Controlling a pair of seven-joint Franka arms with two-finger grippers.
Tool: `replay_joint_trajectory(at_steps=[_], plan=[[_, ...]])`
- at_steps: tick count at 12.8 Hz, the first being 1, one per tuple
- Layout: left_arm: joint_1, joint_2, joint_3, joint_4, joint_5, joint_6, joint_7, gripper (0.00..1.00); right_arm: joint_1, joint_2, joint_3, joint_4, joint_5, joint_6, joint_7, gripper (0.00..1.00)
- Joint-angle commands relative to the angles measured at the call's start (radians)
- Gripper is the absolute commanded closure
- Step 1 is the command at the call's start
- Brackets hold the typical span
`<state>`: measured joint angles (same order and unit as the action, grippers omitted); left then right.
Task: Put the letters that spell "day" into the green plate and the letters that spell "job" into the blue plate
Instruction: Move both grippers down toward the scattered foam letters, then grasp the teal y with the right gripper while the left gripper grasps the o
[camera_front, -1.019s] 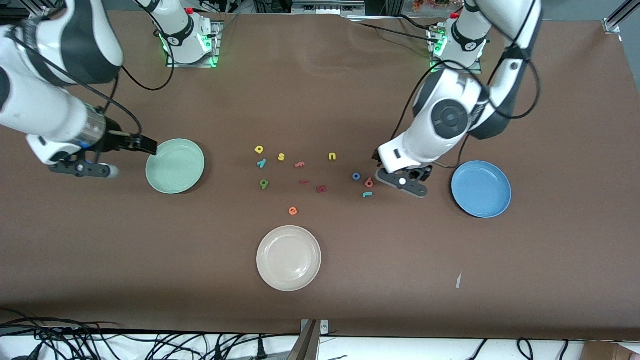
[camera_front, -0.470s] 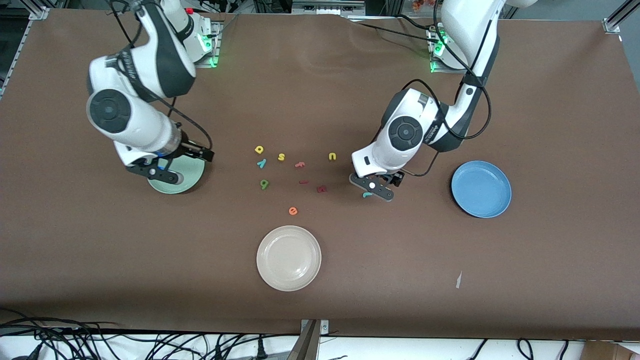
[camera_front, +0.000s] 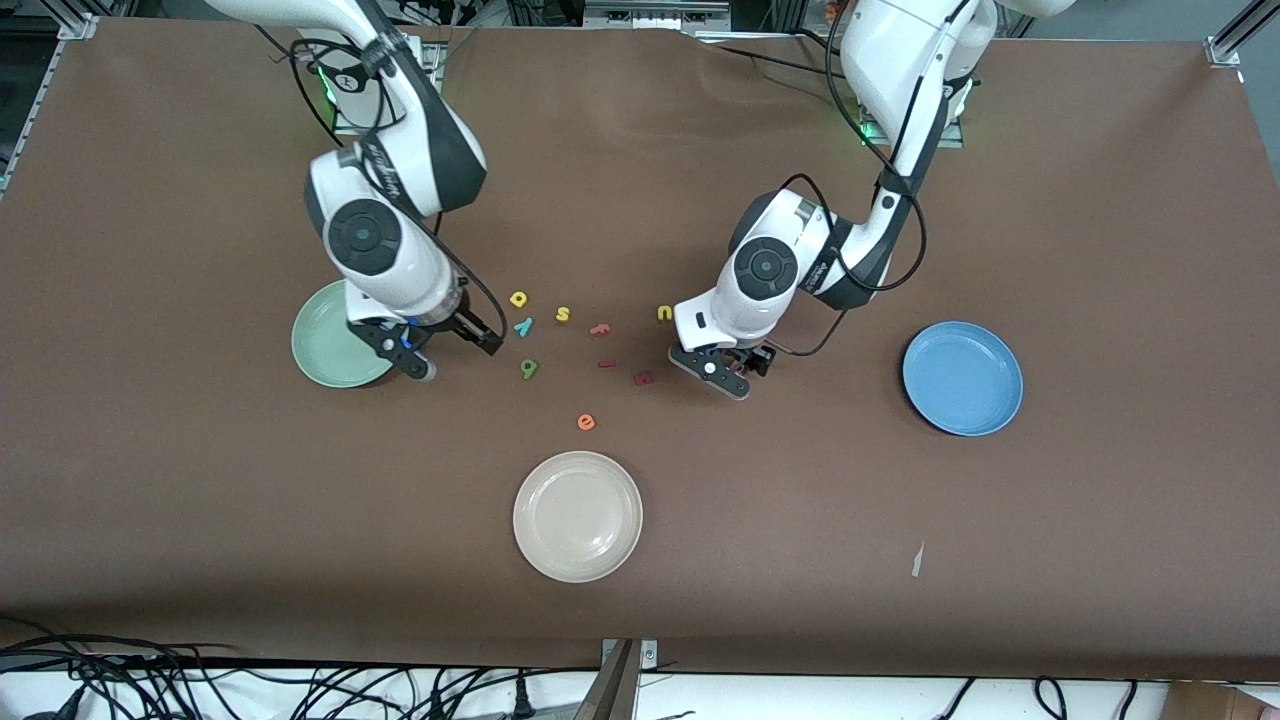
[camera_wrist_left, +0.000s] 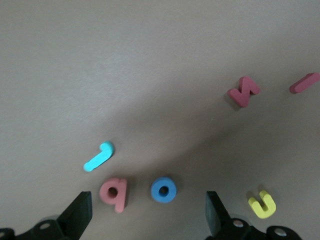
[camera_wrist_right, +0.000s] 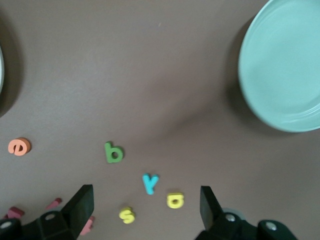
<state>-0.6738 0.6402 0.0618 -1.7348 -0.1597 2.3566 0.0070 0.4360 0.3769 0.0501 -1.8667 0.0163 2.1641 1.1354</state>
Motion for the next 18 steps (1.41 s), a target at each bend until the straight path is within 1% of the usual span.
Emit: replay_joint_trajectory(at_steps=[1, 2, 4, 5, 7, 8, 10, 13, 15, 16, 17, 18], plan=[[-0.030, 0.038, 0.020, 0.027, -0.024, 0.013, -0.004, 0.00, 0.029, 0.016, -0.006, -0.060, -0.012, 0.083, 0.050, 0.21], [-0.042, 0.044, 0.020, 0.044, -0.023, 0.016, -0.010, 0.00, 0.049, 0.022, -0.006, -0.075, -0.010, 0.095, 0.052, 0.27], [-0.050, 0.052, 0.020, 0.047, -0.020, 0.018, -0.030, 0.00, 0.062, 0.034, -0.006, -0.107, -0.010, 0.138, 0.069, 0.28], [-0.050, 0.053, 0.020, 0.046, -0.018, 0.018, -0.030, 0.00, 0.070, 0.040, -0.006, -0.124, -0.010, 0.169, 0.076, 0.31], [-0.052, 0.064, 0.018, 0.043, -0.018, 0.020, -0.030, 0.00, 0.076, 0.057, -0.006, -0.150, -0.010, 0.224, 0.078, 0.32], [-0.052, 0.072, 0.018, 0.044, -0.018, 0.020, -0.030, 0.00, 0.079, 0.078, -0.006, -0.155, -0.010, 0.241, 0.080, 0.34], [-0.052, 0.081, 0.020, 0.040, -0.018, 0.030, -0.030, 0.00, 0.090, 0.123, -0.006, -0.155, -0.010, 0.287, 0.083, 0.34], [-0.052, 0.076, 0.018, 0.035, -0.021, 0.030, -0.033, 0.00, 0.101, 0.145, -0.006, -0.155, -0.003, 0.327, 0.096, 0.35], [-0.052, 0.076, 0.018, 0.034, -0.021, 0.030, -0.033, 0.00, 0.105, 0.145, -0.006, -0.155, -0.003, 0.327, 0.109, 0.45], [-0.052, 0.076, 0.018, 0.034, -0.021, 0.030, -0.033, 0.00, 0.105, 0.145, -0.006, -0.154, -0.003, 0.327, 0.109, 0.47], [-0.055, 0.075, 0.018, 0.034, -0.021, 0.029, -0.033, 0.00, 0.105, 0.148, -0.006, -0.155, -0.006, 0.326, 0.109, 0.50], [-0.061, 0.073, 0.018, 0.034, -0.021, 0.024, -0.033, 0.00, 0.105, 0.154, -0.006, -0.154, -0.007, 0.327, 0.109, 0.51]])
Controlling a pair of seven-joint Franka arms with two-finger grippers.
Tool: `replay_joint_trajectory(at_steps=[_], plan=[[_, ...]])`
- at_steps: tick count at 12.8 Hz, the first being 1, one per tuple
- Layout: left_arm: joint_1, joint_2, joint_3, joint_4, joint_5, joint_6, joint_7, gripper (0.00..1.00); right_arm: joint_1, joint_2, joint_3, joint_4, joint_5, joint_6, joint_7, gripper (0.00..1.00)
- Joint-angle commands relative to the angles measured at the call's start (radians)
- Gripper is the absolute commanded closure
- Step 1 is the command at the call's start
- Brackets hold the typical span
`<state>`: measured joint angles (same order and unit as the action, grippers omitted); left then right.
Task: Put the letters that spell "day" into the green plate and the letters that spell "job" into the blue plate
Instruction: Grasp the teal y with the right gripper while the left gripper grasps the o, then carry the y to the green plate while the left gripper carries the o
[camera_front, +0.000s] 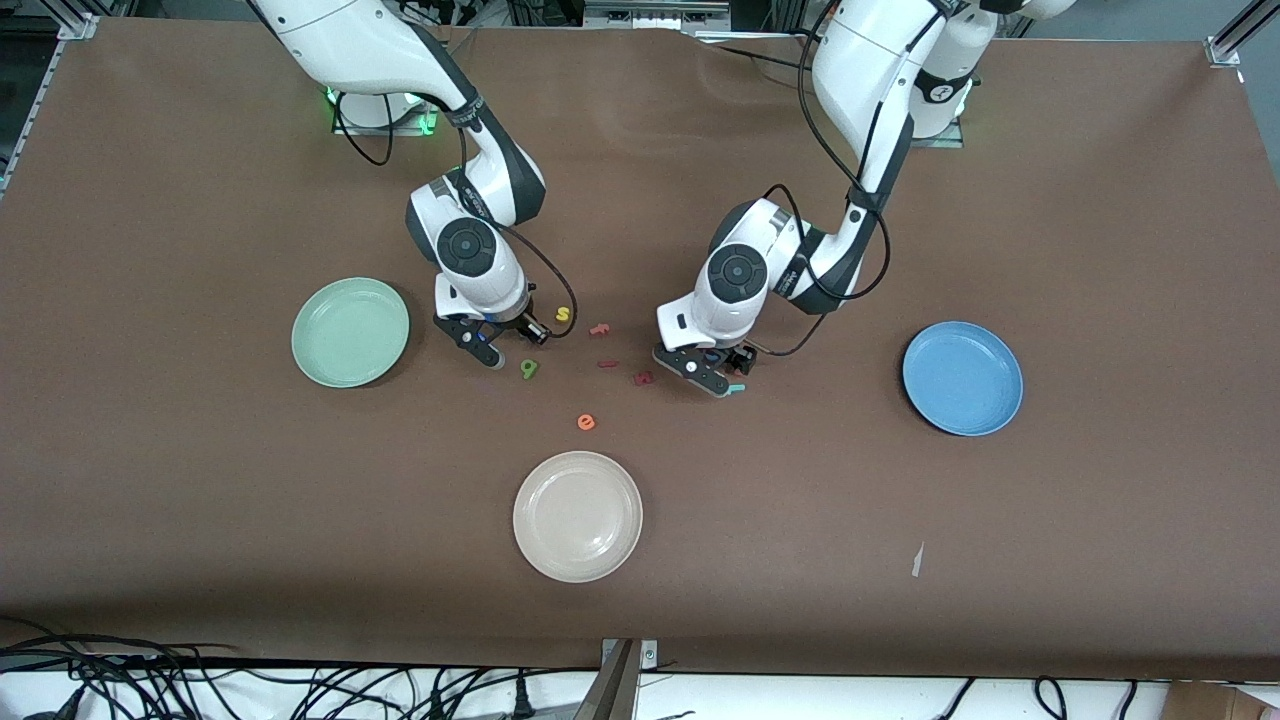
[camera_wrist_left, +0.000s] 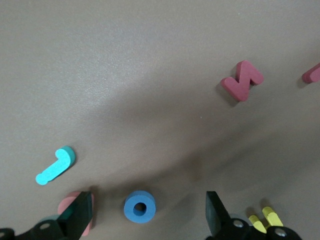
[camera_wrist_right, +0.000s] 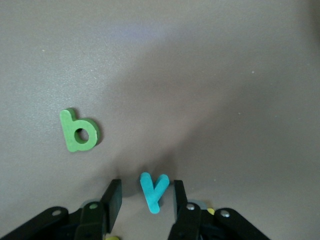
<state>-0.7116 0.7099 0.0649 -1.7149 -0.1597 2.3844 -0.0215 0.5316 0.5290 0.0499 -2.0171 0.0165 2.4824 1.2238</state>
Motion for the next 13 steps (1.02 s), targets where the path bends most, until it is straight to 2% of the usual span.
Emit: replay_joint_trajectory(at_steps=[1, 5, 6, 8, 9, 10, 13], plan=[[-0.026, 0.003, 0.015, 0.014, -0.021, -0.005, -0.005, 0.00, 0.010, 0.009, -0.007, 0.000, -0.007, 0.009, 0.020, 0.51], [-0.031, 0.000, 0.015, 0.003, -0.021, -0.007, -0.003, 0.05, 0.010, 0.013, -0.007, -0.002, -0.009, 0.009, 0.020, 0.51], [-0.029, -0.004, 0.015, 0.001, -0.021, -0.008, 0.002, 0.08, 0.010, 0.017, -0.007, 0.000, -0.009, 0.009, 0.020, 0.54], [-0.028, -0.004, 0.015, -0.005, -0.021, -0.008, 0.012, 0.19, 0.010, 0.016, -0.007, 0.001, -0.010, 0.009, 0.019, 0.77], [-0.028, -0.004, 0.015, -0.011, -0.020, -0.008, 0.012, 0.32, 0.010, 0.005, -0.011, 0.004, -0.010, 0.003, 0.013, 0.88], [-0.029, -0.004, 0.015, -0.014, -0.018, -0.008, 0.011, 0.32, 0.008, -0.018, -0.015, 0.006, -0.010, -0.002, 0.008, 0.94], [-0.025, -0.004, 0.016, -0.015, -0.012, -0.008, 0.018, 0.34, 0.007, -0.140, -0.070, 0.011, -0.012, -0.152, -0.064, 0.95]])
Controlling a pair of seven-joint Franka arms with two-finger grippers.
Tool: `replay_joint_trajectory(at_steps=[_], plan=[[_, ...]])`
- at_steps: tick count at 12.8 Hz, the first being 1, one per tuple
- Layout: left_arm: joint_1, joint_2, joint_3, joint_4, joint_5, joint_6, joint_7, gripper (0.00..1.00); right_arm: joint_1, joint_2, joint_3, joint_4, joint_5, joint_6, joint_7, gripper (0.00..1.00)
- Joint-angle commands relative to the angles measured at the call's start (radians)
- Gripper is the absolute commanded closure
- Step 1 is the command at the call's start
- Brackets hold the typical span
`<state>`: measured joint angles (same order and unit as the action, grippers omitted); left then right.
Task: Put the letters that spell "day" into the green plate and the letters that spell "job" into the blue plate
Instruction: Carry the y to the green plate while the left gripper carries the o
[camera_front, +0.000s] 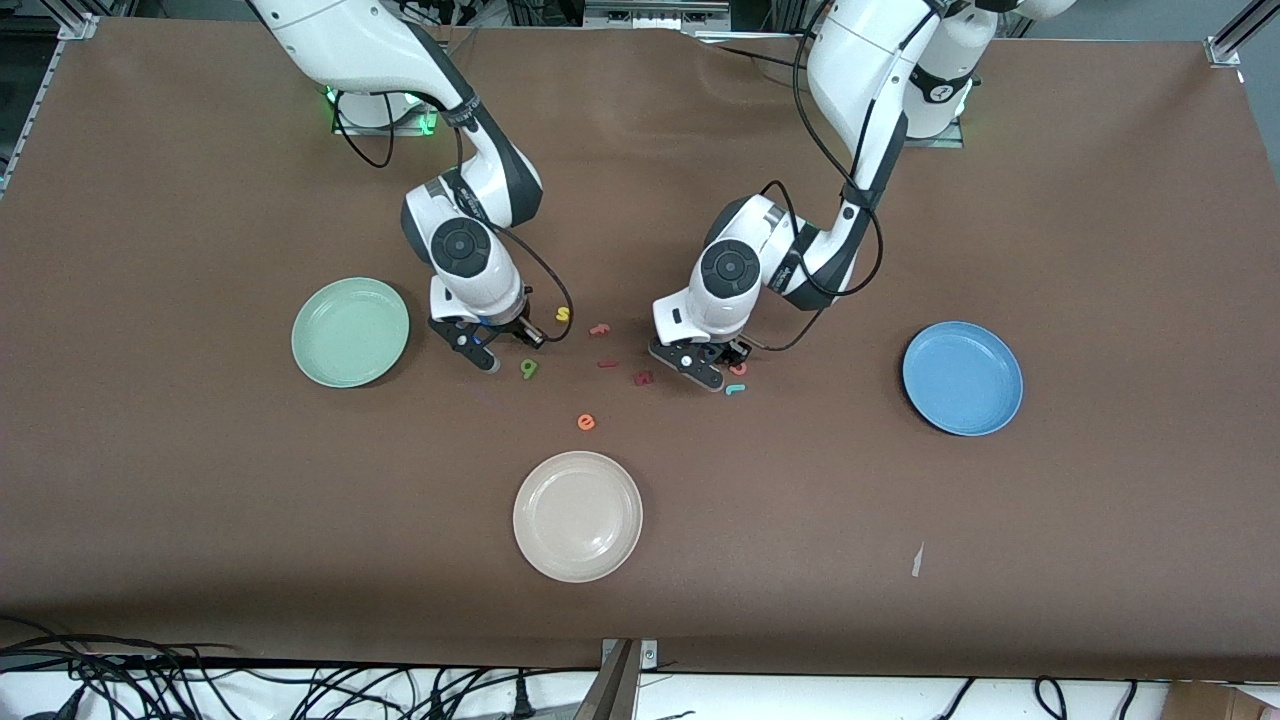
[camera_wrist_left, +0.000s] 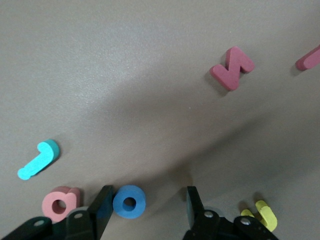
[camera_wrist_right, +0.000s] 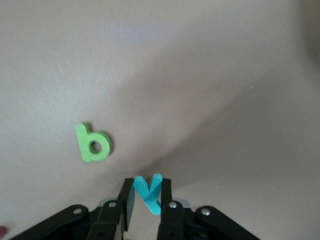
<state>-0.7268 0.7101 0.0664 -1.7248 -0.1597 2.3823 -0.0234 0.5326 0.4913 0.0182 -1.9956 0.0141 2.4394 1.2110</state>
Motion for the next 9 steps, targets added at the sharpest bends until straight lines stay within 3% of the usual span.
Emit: replay_joint_trajectory(at_steps=[1, 4, 9], plan=[[-0.008, -0.006, 0.019, -0.006, -0.012, -0.008, 0.022, 0.33, 0.006, -0.149, -0.075, -0.011, -0.009, -0.184, -0.136, 0.94], [-0.006, -0.007, 0.036, -0.030, -0.011, -0.008, 0.052, 0.28, 0.006, -0.230, -0.170, -0.023, -0.008, -0.364, -0.344, 0.94], [-0.006, -0.014, 0.043, -0.045, -0.012, -0.008, 0.049, 0.28, 0.004, -0.244, -0.313, -0.129, -0.006, -0.366, -0.553, 0.94]])
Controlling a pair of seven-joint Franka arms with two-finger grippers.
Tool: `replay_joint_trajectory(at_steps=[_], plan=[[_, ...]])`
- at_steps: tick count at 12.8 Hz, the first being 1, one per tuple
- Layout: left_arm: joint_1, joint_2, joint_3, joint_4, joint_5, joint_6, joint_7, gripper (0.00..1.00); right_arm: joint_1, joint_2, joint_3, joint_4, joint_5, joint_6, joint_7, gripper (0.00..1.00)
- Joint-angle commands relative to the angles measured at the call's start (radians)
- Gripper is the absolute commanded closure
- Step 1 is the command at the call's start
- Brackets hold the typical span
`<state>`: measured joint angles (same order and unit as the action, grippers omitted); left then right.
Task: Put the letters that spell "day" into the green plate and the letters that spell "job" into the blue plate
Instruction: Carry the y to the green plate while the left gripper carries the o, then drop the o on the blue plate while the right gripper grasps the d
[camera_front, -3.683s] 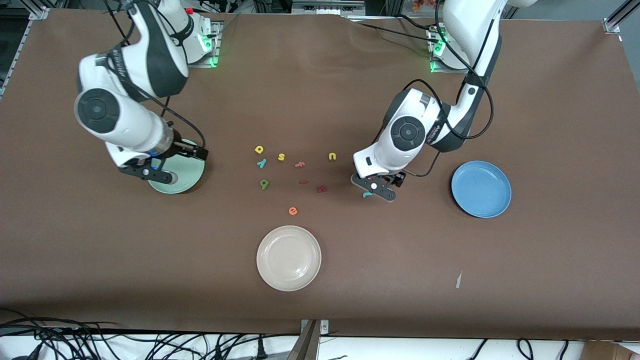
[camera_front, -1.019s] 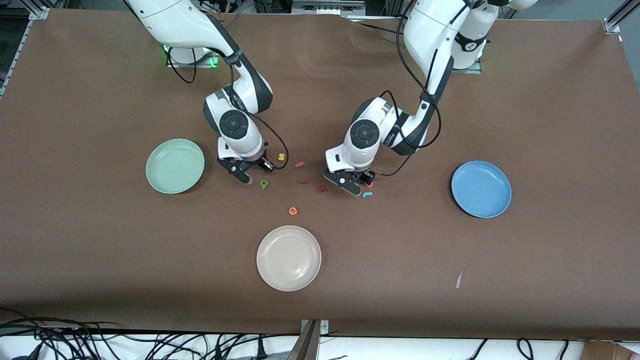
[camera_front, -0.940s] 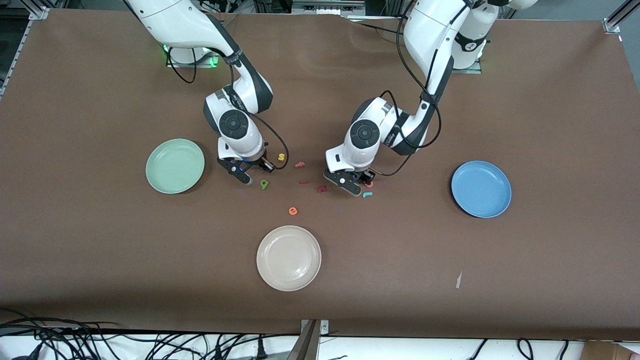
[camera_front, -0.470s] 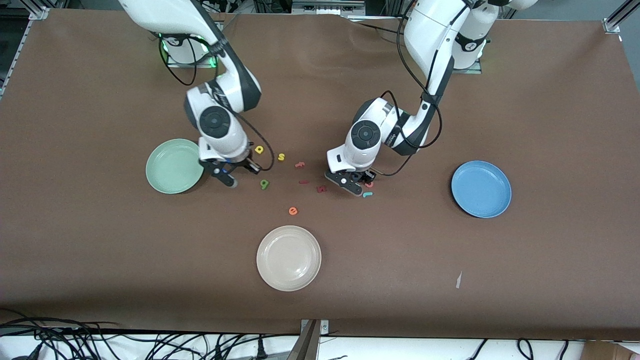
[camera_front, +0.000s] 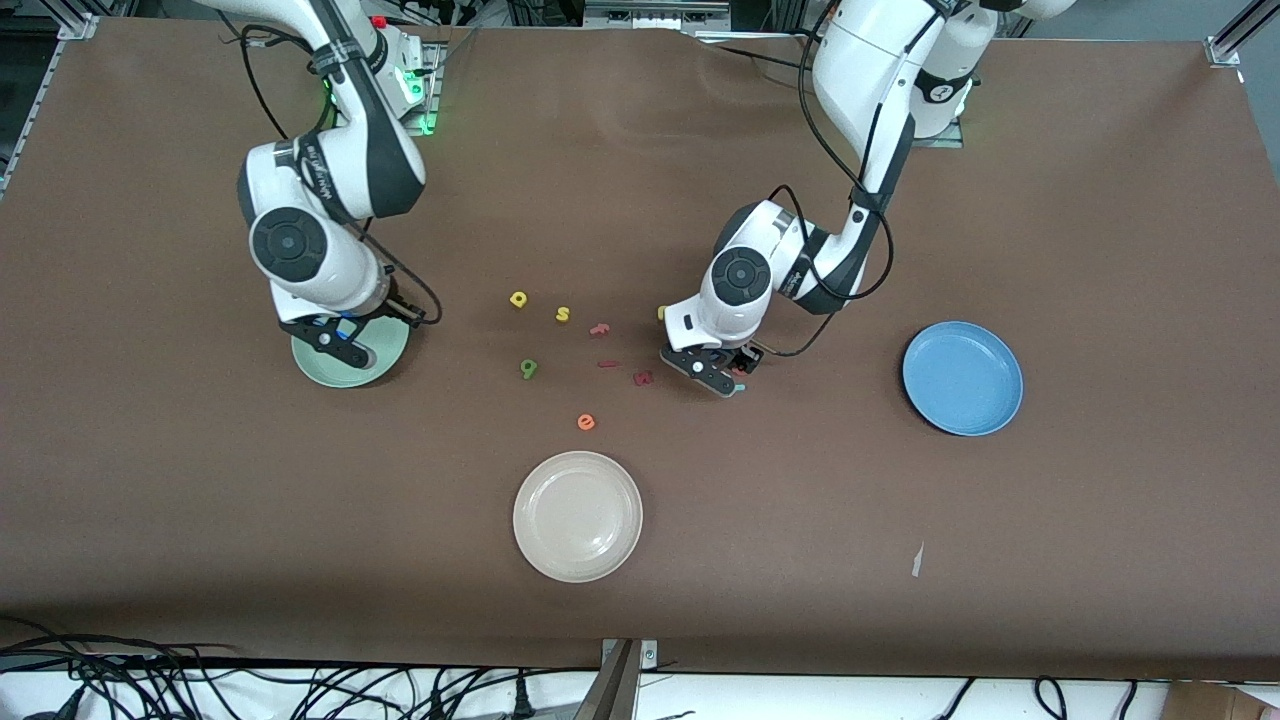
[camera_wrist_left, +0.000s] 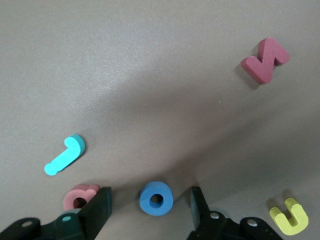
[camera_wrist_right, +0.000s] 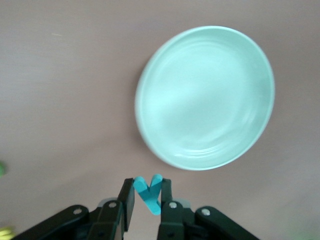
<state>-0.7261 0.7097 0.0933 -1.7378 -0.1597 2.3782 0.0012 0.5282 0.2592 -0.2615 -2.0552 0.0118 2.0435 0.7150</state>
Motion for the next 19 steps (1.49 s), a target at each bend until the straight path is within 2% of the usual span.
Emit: replay_joint_trajectory(at_steps=[1, 2, 3, 4, 5, 6, 7, 10, 11, 12, 13, 15, 16, 17, 19], plan=[[-0.007, -0.013, 0.016, -0.034, -0.012, -0.004, 0.023, 0.31, 0.009, -0.011, -0.038, -0.097, -0.004, 0.053, -0.060, 0.94], [-0.007, -0.013, 0.017, -0.034, -0.012, -0.004, 0.023, 0.40, 0.007, -0.005, -0.051, -0.141, -0.003, 0.111, -0.066, 0.94], [-0.009, -0.013, 0.019, -0.034, -0.012, -0.004, 0.023, 0.54, 0.007, -0.002, -0.054, -0.195, 0.013, 0.209, -0.060, 0.92], [-0.009, -0.013, 0.019, -0.037, -0.012, -0.004, 0.016, 0.63, 0.006, 0.002, -0.054, -0.227, 0.013, 0.271, -0.055, 0.82], [-0.009, -0.013, 0.017, -0.039, -0.012, -0.004, 0.013, 0.66, 0.001, 0.003, -0.056, -0.229, 0.014, 0.270, -0.054, 0.34], [-0.009, -0.013, 0.019, -0.037, -0.012, -0.005, 0.014, 0.66, -0.001, 0.002, -0.058, -0.229, 0.014, 0.259, -0.054, 0.15], [-0.009, -0.013, 0.019, -0.037, -0.012, -0.004, 0.016, 0.70, -0.001, -0.003, -0.062, -0.226, 0.014, 0.244, -0.054, 0.01], [-0.007, -0.041, 0.035, -0.035, -0.011, -0.005, 0.031, 0.80, 0.001, -0.041, -0.056, -0.217, 0.017, 0.225, -0.055, 0.01], [0.007, -0.067, 0.043, -0.035, -0.009, -0.007, 0.031, 0.84, 0.004, -0.044, -0.042, -0.215, 0.086, 0.227, -0.042, 0.01], [0.048, -0.111, 0.040, -0.035, -0.008, -0.016, 0.026, 0.97, 0.004, -0.046, -0.003, -0.215, 0.206, 0.236, -0.025, 0.01], [0.077, -0.151, 0.040, -0.028, -0.008, -0.054, 0.028, 0.99, 0.010, -0.048, 0.036, -0.211, 0.273, 0.247, 0.009, 0.01], [0.187, -0.223, 0.022, -0.016, -0.008, -0.144, 0.031, 1.00, 0.021, -0.032, 0.126, -0.211, 0.277, 0.338, 0.210, 0.02], [0.279, -0.248, -0.021, -0.017, -0.006, -0.175, 0.078, 1.00, 0.042, -0.009, 0.151, -0.211, 0.277, 0.393, 0.286, 0.02], [0.378, -0.259, -0.053, -0.028, -0.006, -0.191, 0.174, 1.00, 0.070, 0.009, 0.153, -0.211, 0.277, 0.435, 0.314, 0.02], [0.509, -0.260, -0.060, -0.034, -0.008, -0.235, 0.336, 1.00, 0.116, 0.067, 0.153, -0.211, 0.278, 0.519, 0.346, 0.04]])
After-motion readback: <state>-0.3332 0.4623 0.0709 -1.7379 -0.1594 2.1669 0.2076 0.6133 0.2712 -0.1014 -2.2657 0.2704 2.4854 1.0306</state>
